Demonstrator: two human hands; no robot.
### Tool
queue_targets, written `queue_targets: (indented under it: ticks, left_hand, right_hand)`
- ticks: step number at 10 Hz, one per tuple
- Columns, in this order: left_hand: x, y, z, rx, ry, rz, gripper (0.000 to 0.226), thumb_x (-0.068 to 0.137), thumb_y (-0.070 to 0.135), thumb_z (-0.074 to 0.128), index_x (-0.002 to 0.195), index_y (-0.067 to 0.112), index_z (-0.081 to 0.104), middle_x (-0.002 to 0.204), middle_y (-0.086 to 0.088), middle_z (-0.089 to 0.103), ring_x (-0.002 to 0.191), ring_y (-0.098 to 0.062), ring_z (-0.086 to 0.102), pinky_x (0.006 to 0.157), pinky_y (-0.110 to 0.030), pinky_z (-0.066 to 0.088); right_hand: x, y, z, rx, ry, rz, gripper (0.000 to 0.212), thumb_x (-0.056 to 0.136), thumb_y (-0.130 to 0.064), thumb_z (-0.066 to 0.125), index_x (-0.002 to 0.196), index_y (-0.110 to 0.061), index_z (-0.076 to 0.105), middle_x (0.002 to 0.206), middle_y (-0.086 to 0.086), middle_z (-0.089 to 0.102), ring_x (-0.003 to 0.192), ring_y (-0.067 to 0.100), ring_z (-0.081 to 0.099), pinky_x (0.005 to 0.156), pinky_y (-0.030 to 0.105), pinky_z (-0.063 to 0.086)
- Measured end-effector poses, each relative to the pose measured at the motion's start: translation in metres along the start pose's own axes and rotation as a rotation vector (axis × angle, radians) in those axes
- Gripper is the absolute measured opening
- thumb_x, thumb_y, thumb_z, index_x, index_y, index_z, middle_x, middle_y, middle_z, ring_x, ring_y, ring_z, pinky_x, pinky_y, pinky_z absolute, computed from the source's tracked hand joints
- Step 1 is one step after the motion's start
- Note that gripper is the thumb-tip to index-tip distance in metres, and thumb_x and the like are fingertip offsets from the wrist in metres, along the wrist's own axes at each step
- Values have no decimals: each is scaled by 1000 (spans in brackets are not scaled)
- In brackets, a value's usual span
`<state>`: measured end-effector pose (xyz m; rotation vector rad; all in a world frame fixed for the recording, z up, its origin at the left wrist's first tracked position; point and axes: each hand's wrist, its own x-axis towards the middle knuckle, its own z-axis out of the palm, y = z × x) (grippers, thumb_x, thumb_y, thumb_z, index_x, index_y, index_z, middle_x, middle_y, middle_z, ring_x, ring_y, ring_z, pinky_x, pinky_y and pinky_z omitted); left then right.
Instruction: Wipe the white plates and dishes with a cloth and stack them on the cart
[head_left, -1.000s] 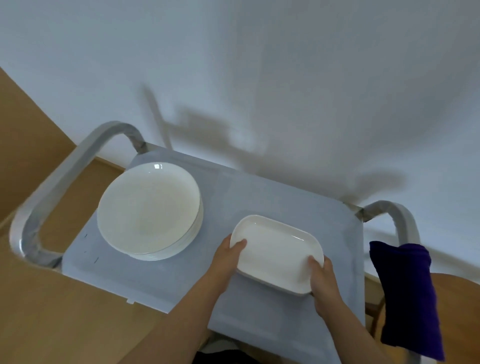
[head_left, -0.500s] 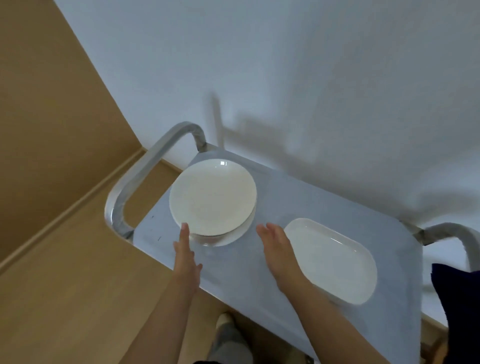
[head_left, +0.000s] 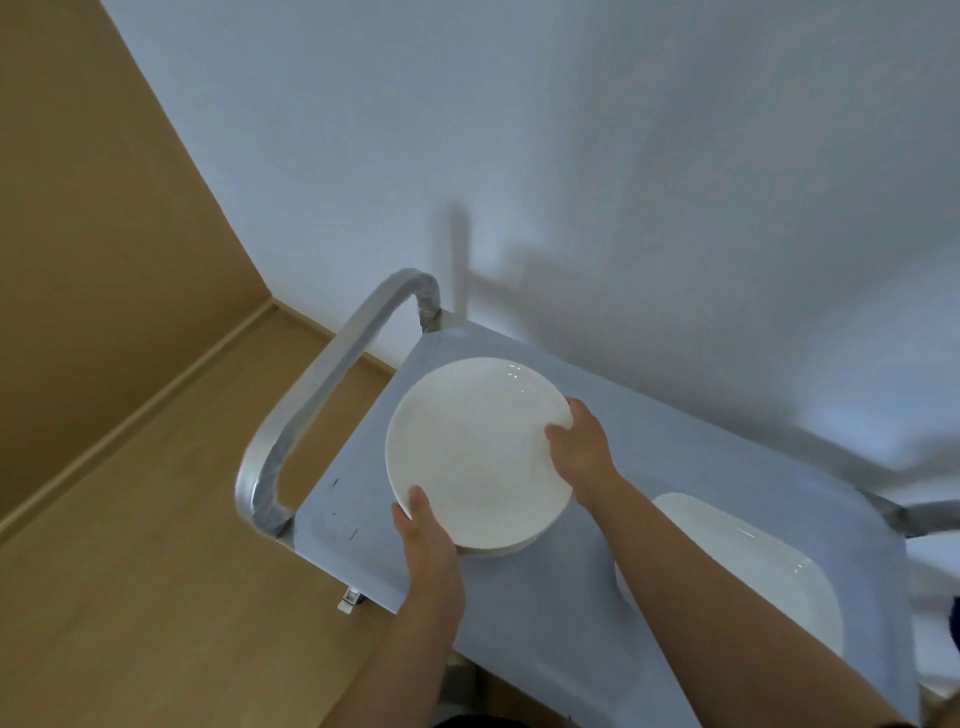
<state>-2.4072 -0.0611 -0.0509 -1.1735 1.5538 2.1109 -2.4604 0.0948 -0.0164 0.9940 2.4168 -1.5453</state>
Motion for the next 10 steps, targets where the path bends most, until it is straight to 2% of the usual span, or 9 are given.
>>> queue_targets:
  ticks: [2, 3, 4, 5, 6, 7, 8, 9, 10]
  left_hand:
    - [0, 0, 6, -69, 1, 27, 49, 98, 46, 35, 145, 31, 27, 133, 3, 46, 112, -15, 41, 91, -33, 33]
    - [2, 5, 3, -54, -33, -13, 54, 97, 44, 40, 147, 32, 23, 138, 0, 43, 123, -22, 41, 94, -36, 33]
    - [3, 8, -4, 28, -95, -12, 59, 96, 47, 43, 148, 31, 19, 144, 0, 39, 133, -25, 35, 102, -39, 31]
    - [3, 10, -15, 203, -149, 63, 64, 94, 52, 41, 148, 28, 18, 150, 1, 31, 138, -24, 28, 111, -44, 24]
    - [-1, 7, -30, 396, -132, 139, 72, 93, 54, 36, 151, 24, 7, 159, -1, 14, 145, -26, 15, 115, -48, 14]
    - [-1, 8, -41, 448, -176, 182, 69, 95, 51, 34, 151, 24, 4, 159, 0, 9, 145, -27, 14, 115, -48, 14]
    - [6, 18, -45, 371, -234, 160, 61, 96, 48, 36, 149, 22, 20, 156, -1, 23, 142, -25, 24, 116, -50, 19]
    - [7, 21, -47, 423, -308, 208, 58, 96, 47, 36, 147, 22, 26, 154, -1, 28, 140, -25, 30, 115, -51, 22]
    - [3, 17, -52, 518, -299, 207, 60, 96, 47, 36, 148, 19, 25, 154, -4, 28, 140, -26, 29, 116, -48, 21]
  right_hand:
    - [4, 4, 4, -71, 51, -9, 34, 87, -6, 43, 119, -14, 49, 102, 2, 53, 92, 22, 50, 76, 31, 39]
    - [5, 3, 2, -51, 26, 1, 39, 86, -6, 43, 124, -14, 48, 112, 5, 56, 92, 21, 48, 77, 31, 39]
    - [2, 2, -1, -32, -40, 2, 49, 92, -14, 46, 139, -15, 35, 136, 9, 47, 109, 24, 49, 89, 35, 41]
    - [-7, 5, -3, 68, -18, 14, 64, 96, -30, 48, 149, -17, 15, 152, 8, 26, 135, 27, 32, 108, 39, 29]
    - [-41, 20, -4, 203, 165, 27, 60, 96, -32, 47, 148, -17, 20, 147, 8, 34, 131, 24, 38, 102, 33, 30]
    - [-91, 48, 15, 432, 125, 228, 63, 94, -44, 46, 147, -22, 20, 147, 3, 35, 129, 24, 39, 106, 38, 31]
    - [-120, 55, 39, 621, -148, 339, 66, 92, -52, 45, 147, -29, 17, 150, -1, 29, 129, 24, 38, 101, 44, 39]
    - [-120, 50, 48, 632, -171, 287, 66, 92, -52, 44, 148, -30, 15, 151, -2, 27, 134, 24, 33, 101, 45, 38]
    - [-122, 49, 40, 544, -147, 230, 61, 95, -50, 39, 148, -27, 19, 150, -5, 29, 134, 20, 33, 105, 43, 36]
